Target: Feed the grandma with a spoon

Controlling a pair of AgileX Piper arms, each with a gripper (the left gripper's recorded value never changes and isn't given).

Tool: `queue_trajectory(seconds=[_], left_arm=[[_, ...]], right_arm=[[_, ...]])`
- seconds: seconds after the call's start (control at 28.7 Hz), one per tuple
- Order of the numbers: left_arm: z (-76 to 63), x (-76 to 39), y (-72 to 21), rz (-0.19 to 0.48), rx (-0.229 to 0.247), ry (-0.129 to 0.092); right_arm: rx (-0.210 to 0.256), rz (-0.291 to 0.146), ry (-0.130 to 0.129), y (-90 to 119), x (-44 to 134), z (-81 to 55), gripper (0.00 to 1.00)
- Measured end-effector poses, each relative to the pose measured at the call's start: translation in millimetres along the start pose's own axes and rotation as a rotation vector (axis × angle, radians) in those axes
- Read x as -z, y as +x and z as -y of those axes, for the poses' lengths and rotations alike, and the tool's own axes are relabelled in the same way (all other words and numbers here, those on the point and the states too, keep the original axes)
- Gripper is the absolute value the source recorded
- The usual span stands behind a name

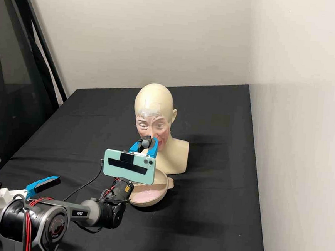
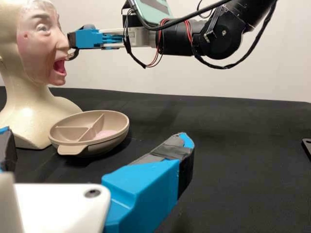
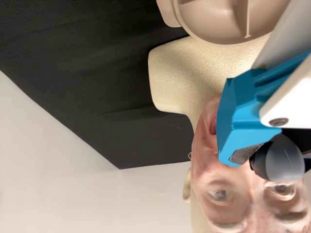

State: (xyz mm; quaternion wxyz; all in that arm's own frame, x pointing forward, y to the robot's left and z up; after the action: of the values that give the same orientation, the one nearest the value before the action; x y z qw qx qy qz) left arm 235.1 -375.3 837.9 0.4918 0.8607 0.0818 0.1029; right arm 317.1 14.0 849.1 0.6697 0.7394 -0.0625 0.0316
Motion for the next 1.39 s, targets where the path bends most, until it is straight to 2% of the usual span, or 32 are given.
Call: queue_trajectory(seconds=[0.07,0.77,1.39], left_arm=[[0.4,0.1,0.1,0.000,0.002,0.000],[2.2,0.6,0.8,-0.002,0.007,-0.001],[2.0,0.5,0.8,-0.001,0.004,-0.001]], right_arm=[[0.004,0.003,-0.008,0,0.1,0.2,0.00],[0.011,0.005,-0.008,-1,-0.2,2.1,0.00],[0.065,0.049,-0.005,-28,-9.2,14.6,0.00]])
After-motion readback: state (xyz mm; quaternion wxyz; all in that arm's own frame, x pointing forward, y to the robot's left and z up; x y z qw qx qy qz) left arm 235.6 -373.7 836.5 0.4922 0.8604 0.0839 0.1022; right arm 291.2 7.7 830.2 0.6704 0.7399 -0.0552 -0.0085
